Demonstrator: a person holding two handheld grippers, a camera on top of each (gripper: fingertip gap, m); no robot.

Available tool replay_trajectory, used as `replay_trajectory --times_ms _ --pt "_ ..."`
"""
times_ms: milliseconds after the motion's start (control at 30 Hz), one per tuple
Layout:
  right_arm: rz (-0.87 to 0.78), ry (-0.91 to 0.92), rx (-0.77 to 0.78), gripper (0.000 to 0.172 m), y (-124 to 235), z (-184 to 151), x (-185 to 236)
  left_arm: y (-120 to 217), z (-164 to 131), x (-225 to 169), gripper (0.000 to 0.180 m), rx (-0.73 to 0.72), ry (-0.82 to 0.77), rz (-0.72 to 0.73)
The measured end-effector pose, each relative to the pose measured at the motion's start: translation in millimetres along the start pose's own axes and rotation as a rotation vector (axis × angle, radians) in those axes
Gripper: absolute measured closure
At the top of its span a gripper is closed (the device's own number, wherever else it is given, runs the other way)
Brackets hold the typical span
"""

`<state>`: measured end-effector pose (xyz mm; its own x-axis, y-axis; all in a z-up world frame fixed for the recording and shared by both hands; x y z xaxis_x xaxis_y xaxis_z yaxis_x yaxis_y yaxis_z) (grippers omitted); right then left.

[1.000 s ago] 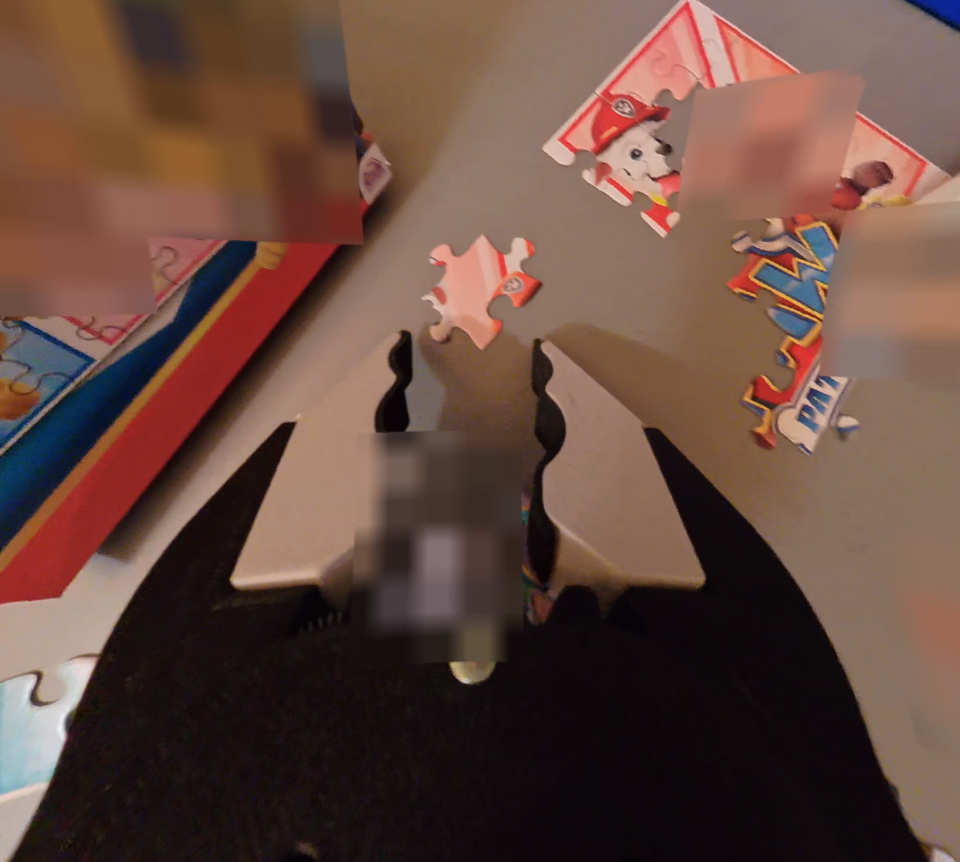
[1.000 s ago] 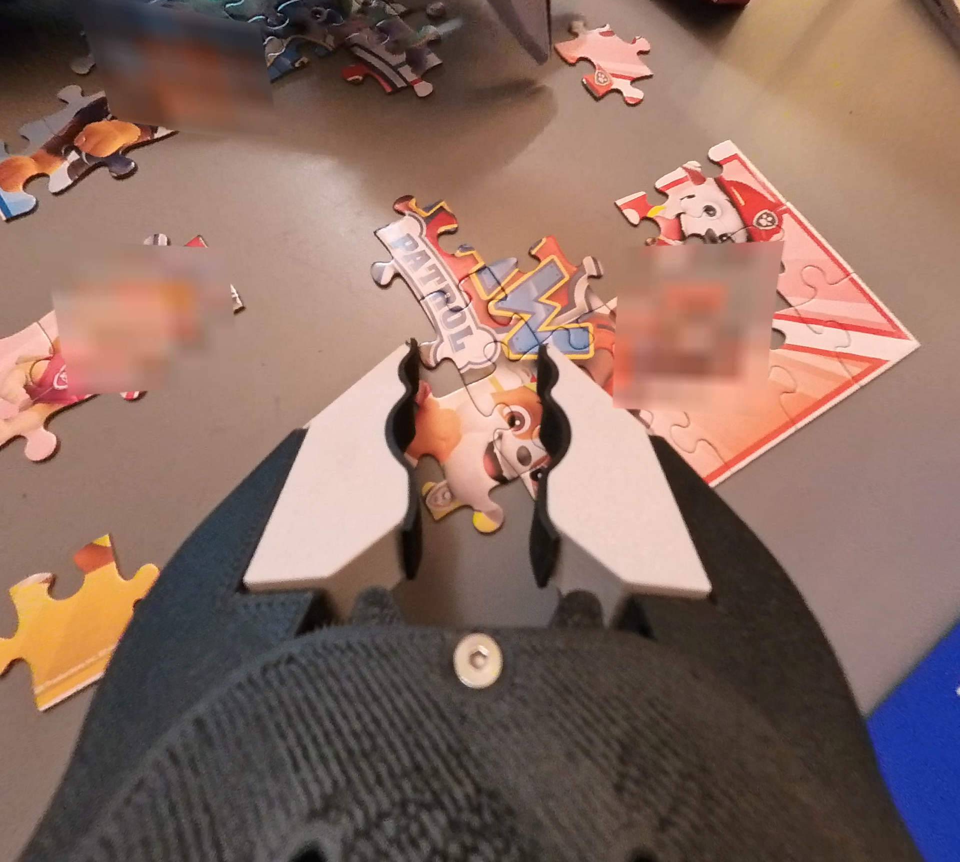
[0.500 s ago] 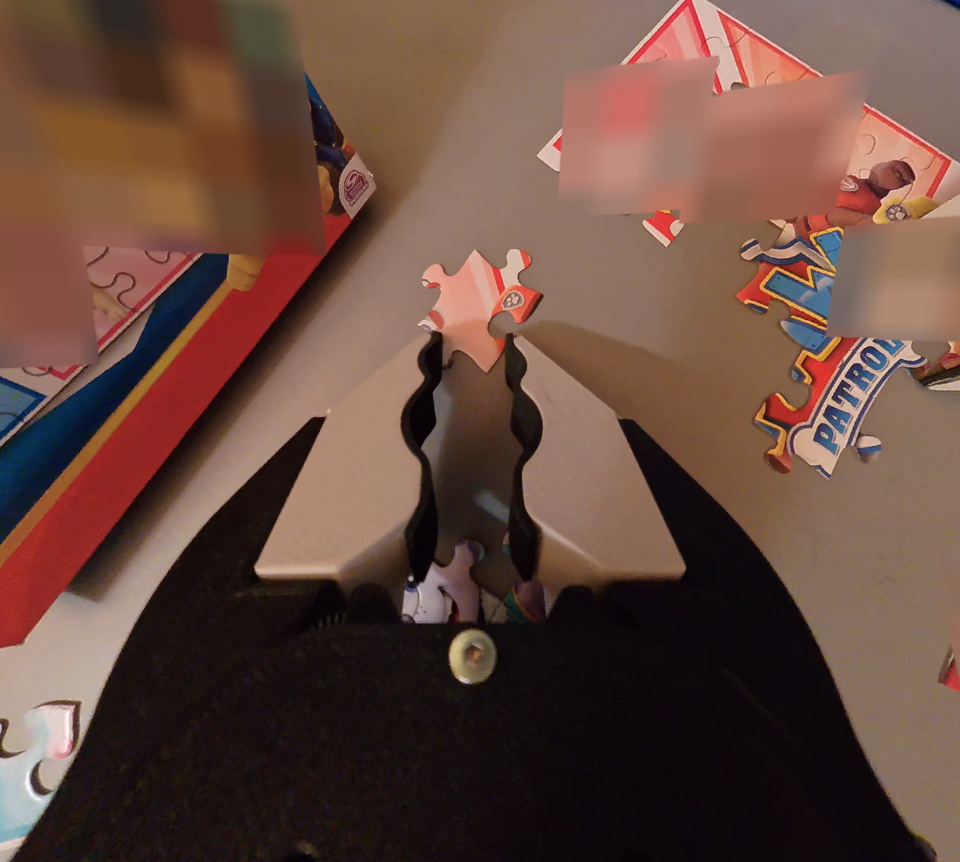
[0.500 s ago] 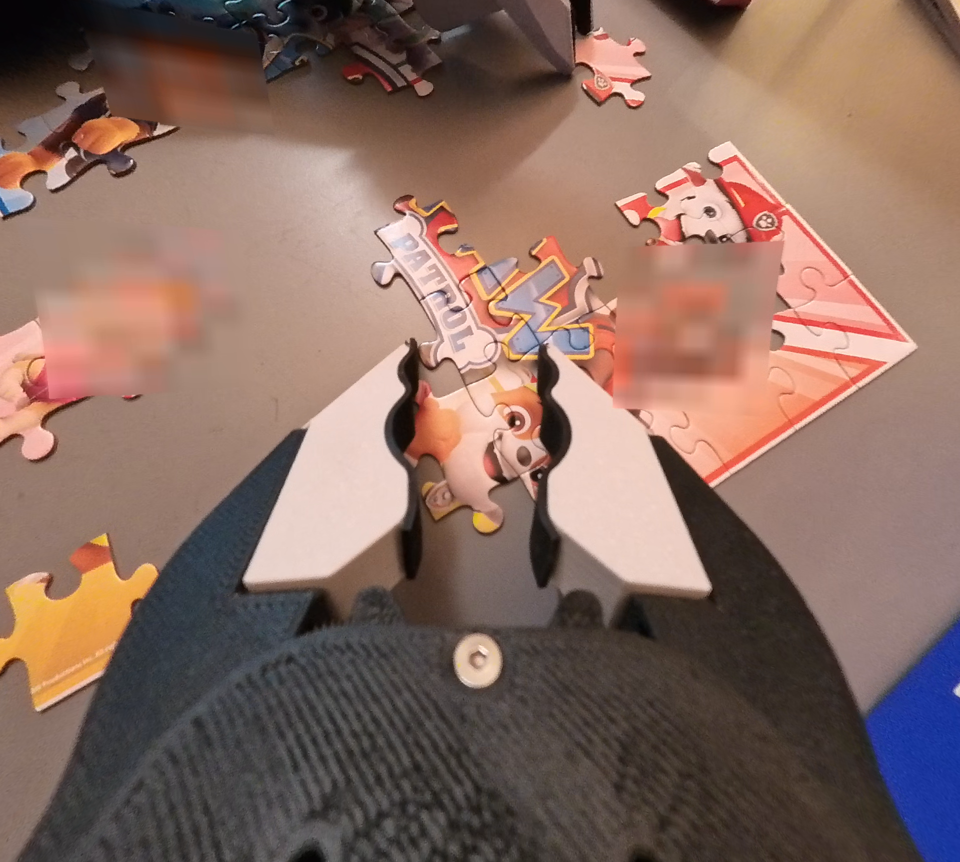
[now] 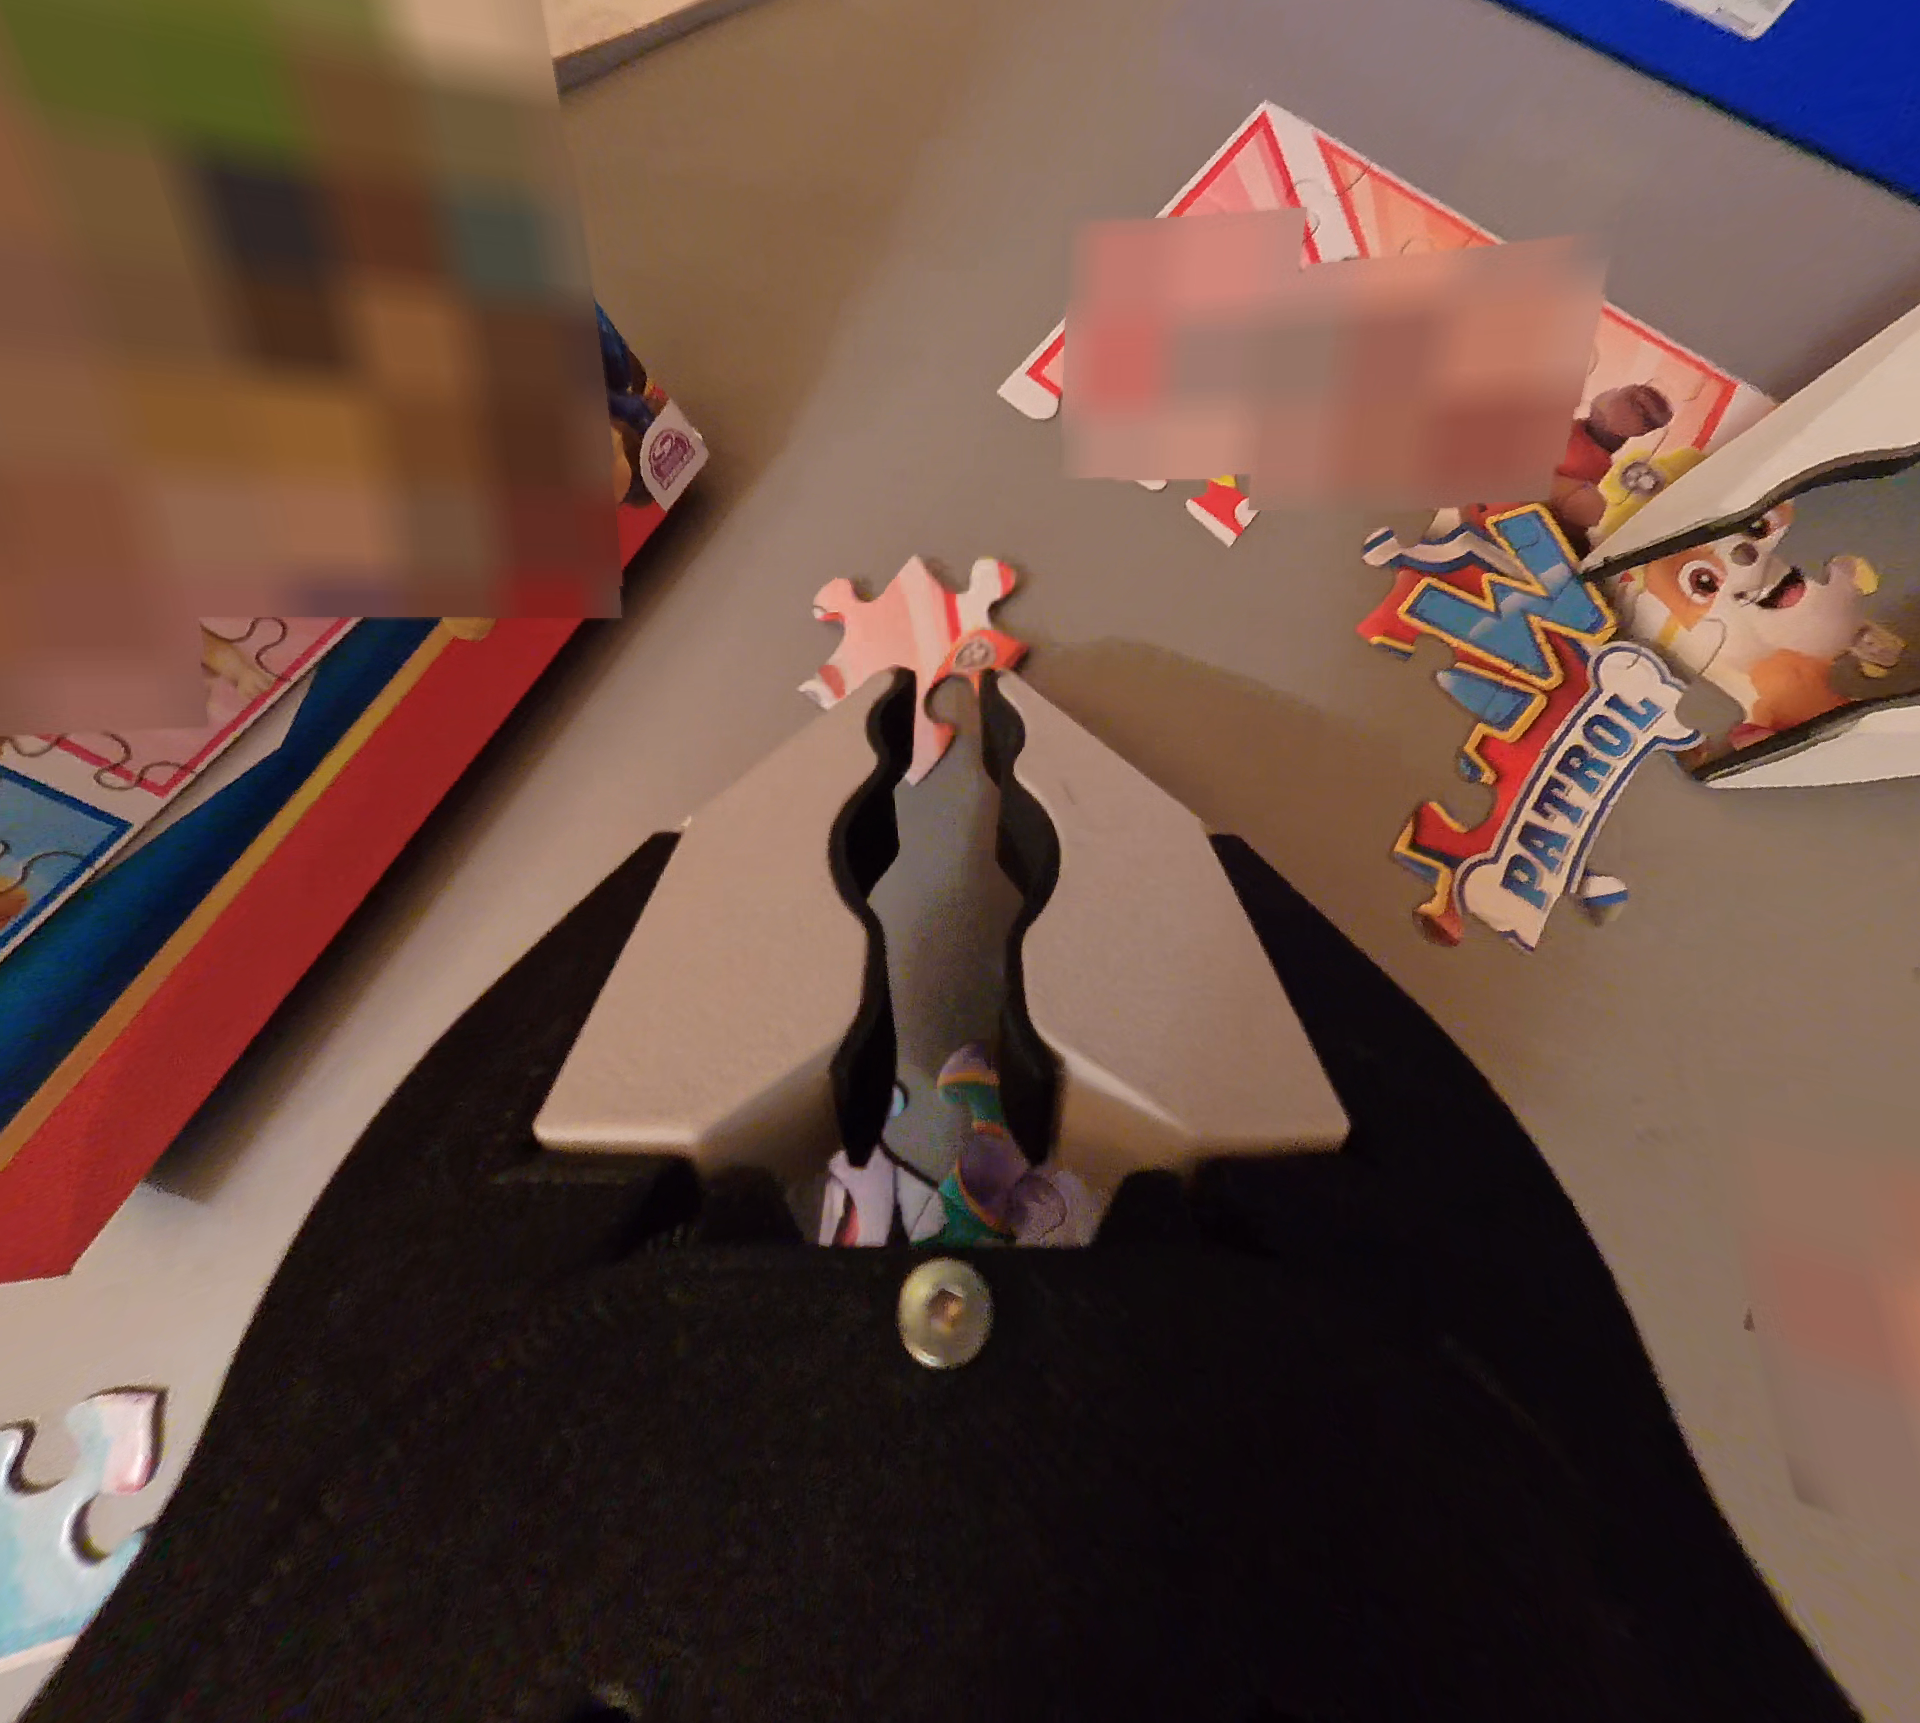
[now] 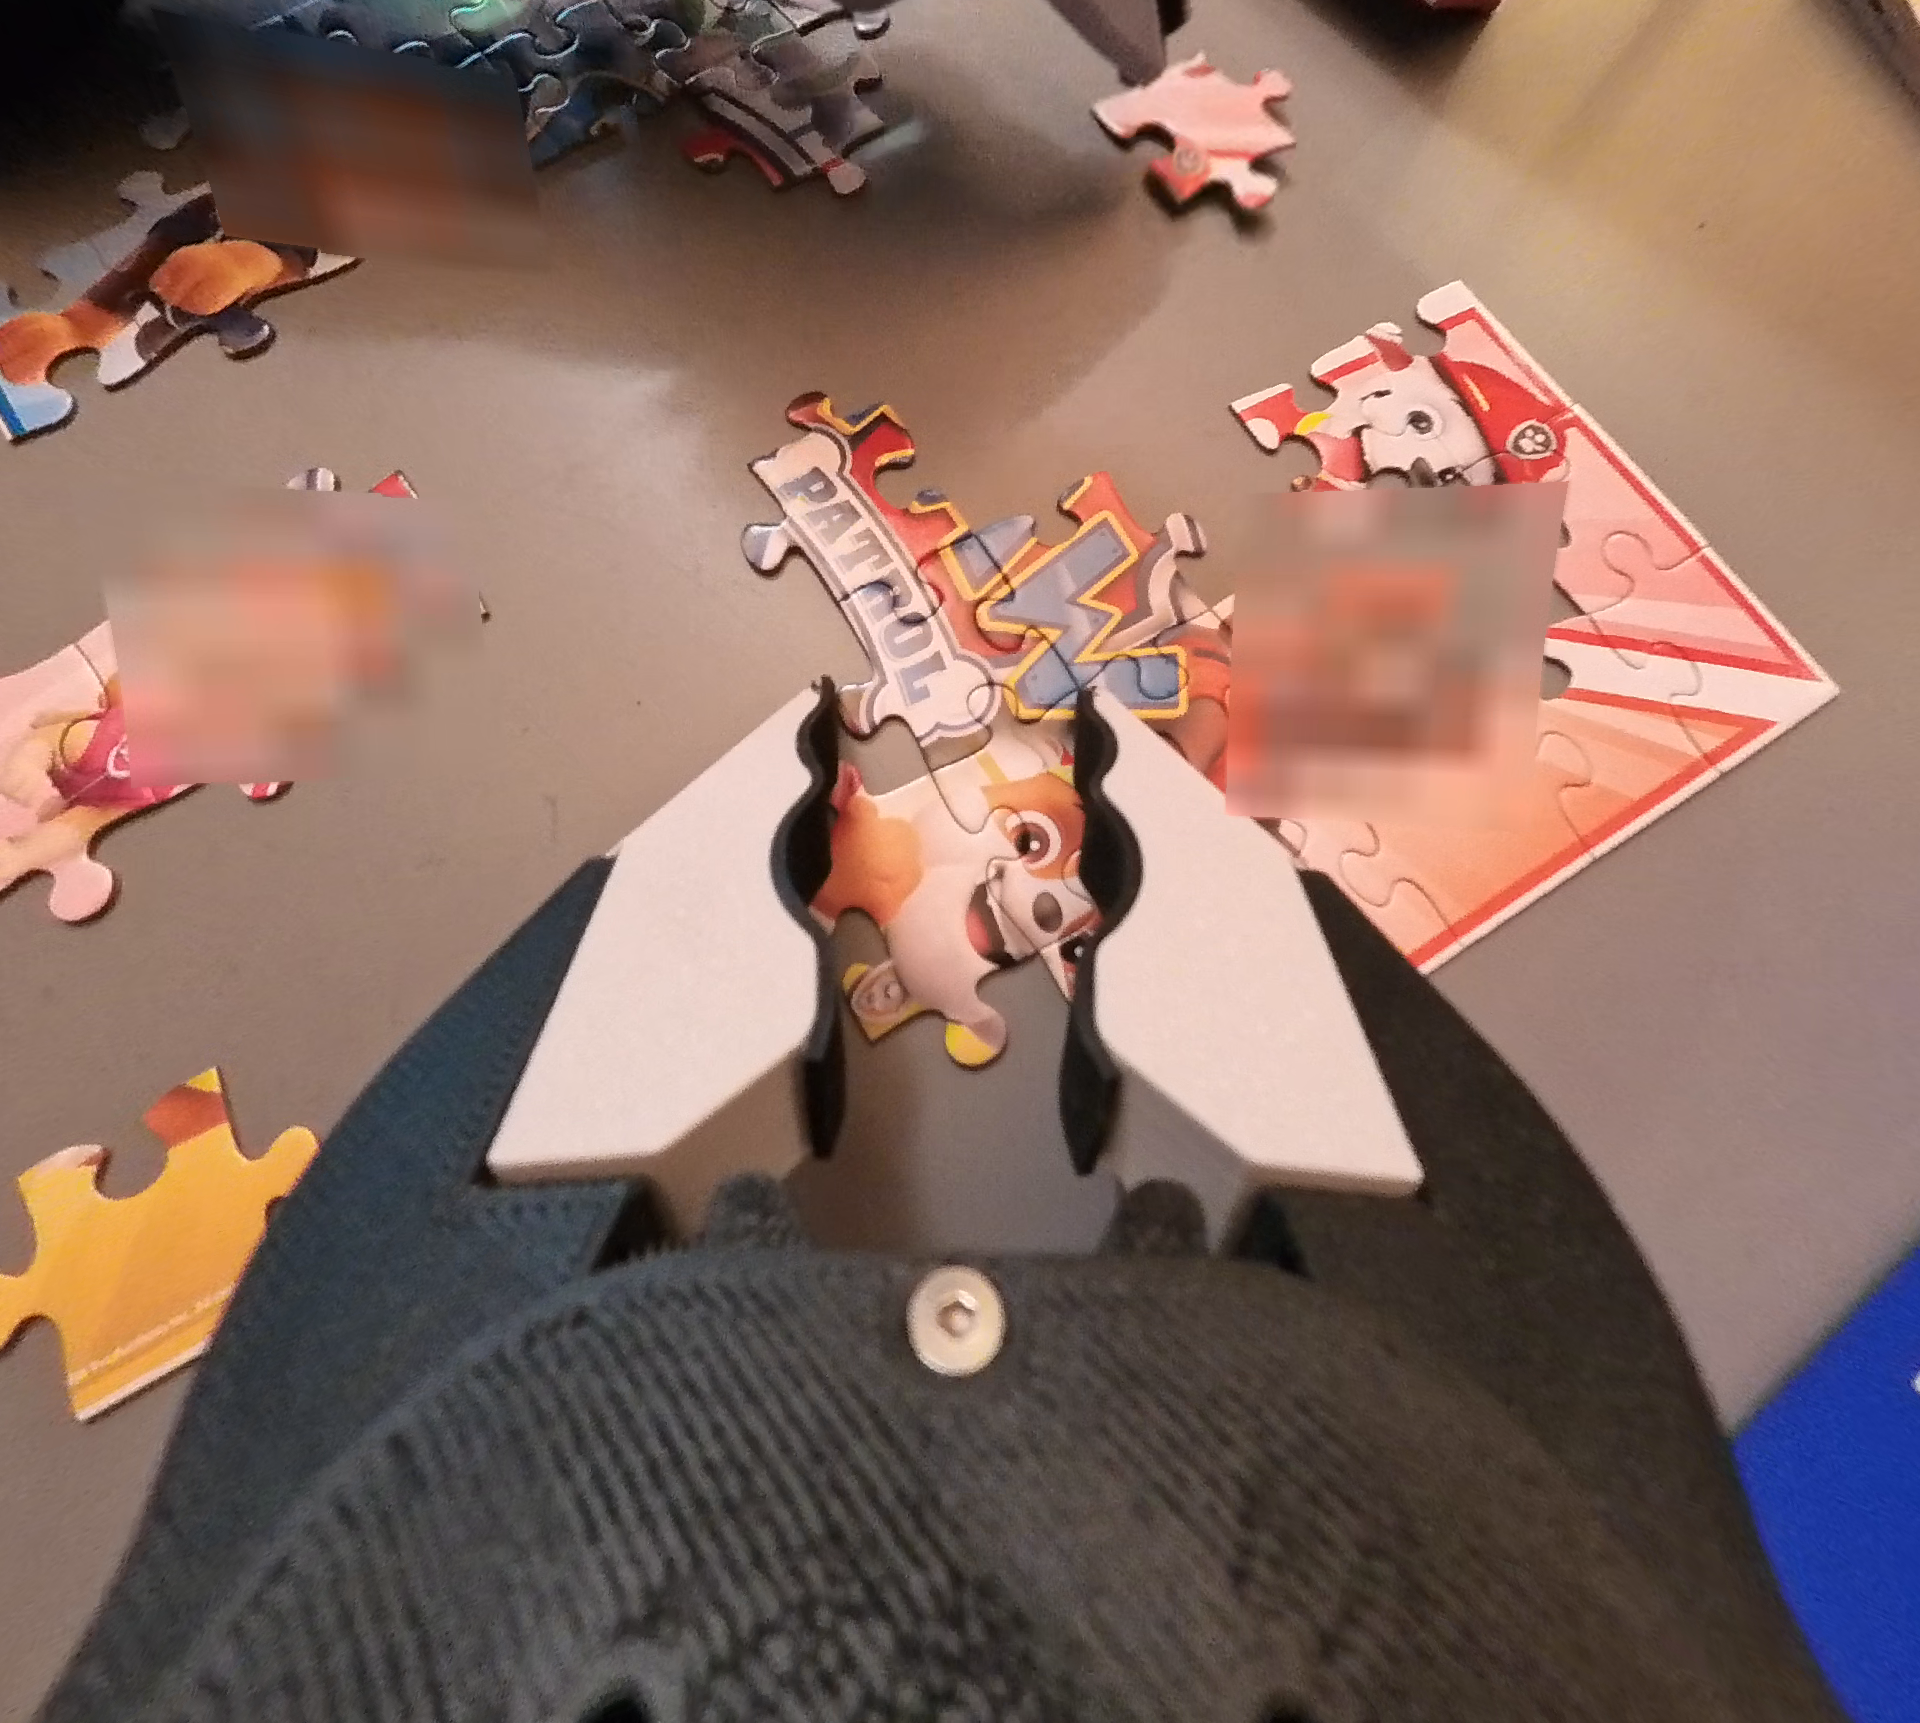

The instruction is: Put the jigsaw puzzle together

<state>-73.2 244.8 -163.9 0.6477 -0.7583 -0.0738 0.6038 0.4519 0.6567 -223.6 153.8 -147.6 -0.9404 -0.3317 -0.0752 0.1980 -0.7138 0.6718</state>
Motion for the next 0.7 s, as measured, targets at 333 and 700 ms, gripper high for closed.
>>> replay_trajectory --times_ms 333,700 --pt "-0.002 0.002 0.001 0.127 0.1 -0.1 0.1 -14.5 4.4 4.8 0.110 0.026 0.151 -0.042" --pt "0.000 0.002 0.000 0.127 0.1 -0.2 0.2 -19.2 -7.7 -6.5 0.143 0.091 -0.001 0.031"
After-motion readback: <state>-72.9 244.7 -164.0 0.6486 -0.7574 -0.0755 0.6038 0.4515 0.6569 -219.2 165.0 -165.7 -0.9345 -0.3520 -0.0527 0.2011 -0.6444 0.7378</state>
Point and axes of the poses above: each gripper's, where its closed fingertips meet, y back along the fingers, z out of its top, x = y × z across the jaws, the point moved 4 cm from there along y, back along the fingers, and after that the axes turned 4 degrees about y, right-handed, at the moved point
